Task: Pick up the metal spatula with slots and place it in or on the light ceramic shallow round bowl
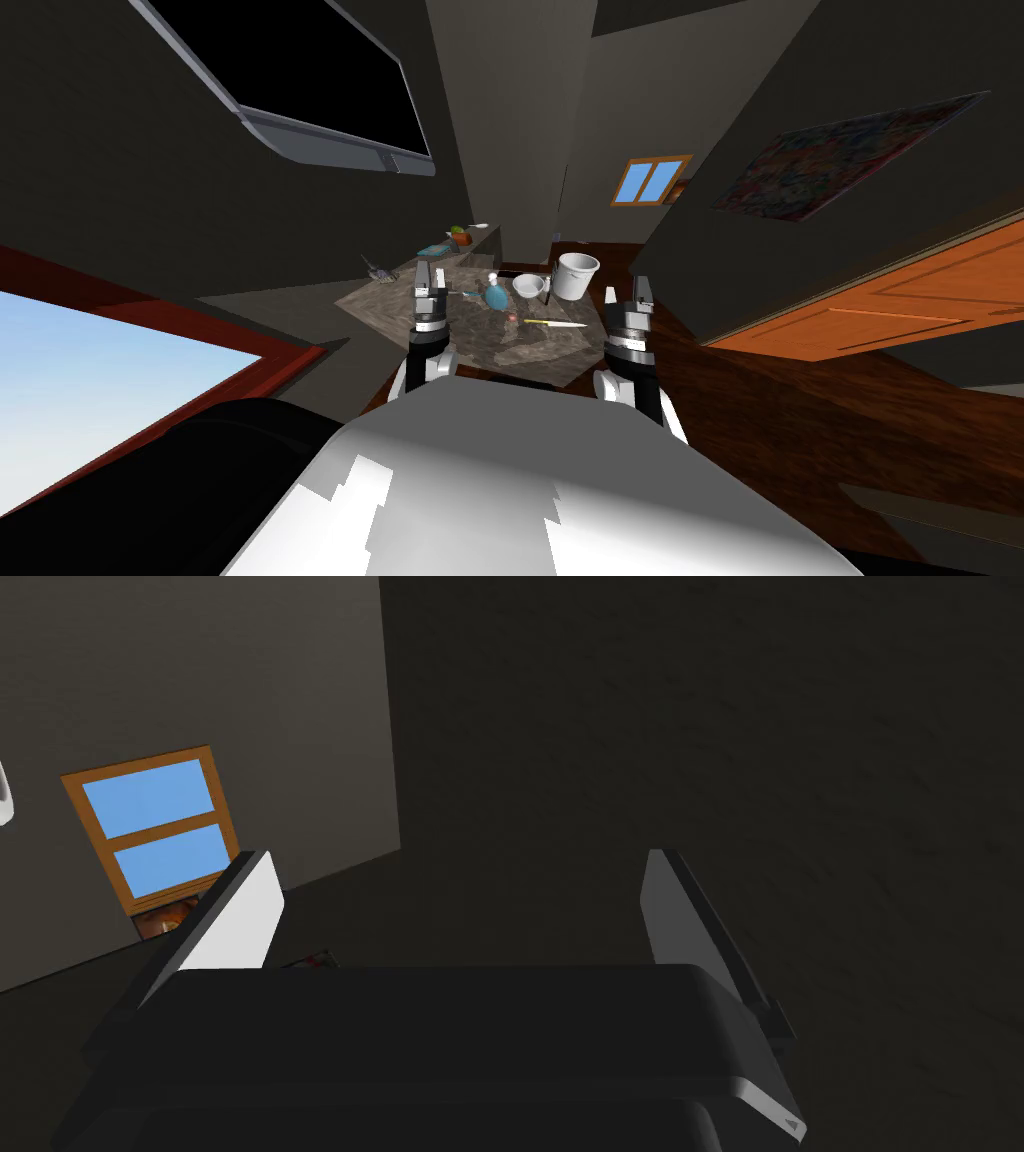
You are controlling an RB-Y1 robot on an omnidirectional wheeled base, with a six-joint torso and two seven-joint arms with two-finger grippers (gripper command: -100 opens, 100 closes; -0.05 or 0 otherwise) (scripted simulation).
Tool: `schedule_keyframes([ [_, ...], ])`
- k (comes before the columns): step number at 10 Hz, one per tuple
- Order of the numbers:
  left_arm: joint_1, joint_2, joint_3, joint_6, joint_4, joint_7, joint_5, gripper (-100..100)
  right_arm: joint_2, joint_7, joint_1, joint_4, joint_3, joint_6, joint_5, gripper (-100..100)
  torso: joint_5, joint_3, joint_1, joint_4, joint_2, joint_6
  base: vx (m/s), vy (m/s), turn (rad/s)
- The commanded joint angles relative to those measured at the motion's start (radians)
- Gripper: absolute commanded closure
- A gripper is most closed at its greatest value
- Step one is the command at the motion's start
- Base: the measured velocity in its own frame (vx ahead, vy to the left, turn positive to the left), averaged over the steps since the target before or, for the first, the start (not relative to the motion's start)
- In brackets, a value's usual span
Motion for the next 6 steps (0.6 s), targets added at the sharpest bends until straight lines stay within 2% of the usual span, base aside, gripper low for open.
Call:
schedule_keyframes([
  [1,0.000,0.000,0.000,0.000,0.000,0.000,0.000,0,-0.043,0.010,-0.007,0.012,-0.006,0.009,0.010,-100,0.000,0.000,0.000,0.000,0.000,0.000,0.004,0.015,0.022],
  [3,0.000,0.000,0.000,0.000,0.000,0.000,0.000,0,-0.077,0.025,-0.017,0.029,-0.014,0.022,0.025,-100,0.000,0.000,0.002,0.000,0.000,0.000,0.000,0.040,0.024],
  [6,0.000,0.000,0.000,0.000,0.000,0.000,0.000,0,-0.134,0.089,-0.058,0.097,-0.051,0.078,0.088,-100,0.001,-0.001,0.005,0.000,-0.001,0.000,0.007,0.087,0.056],
])
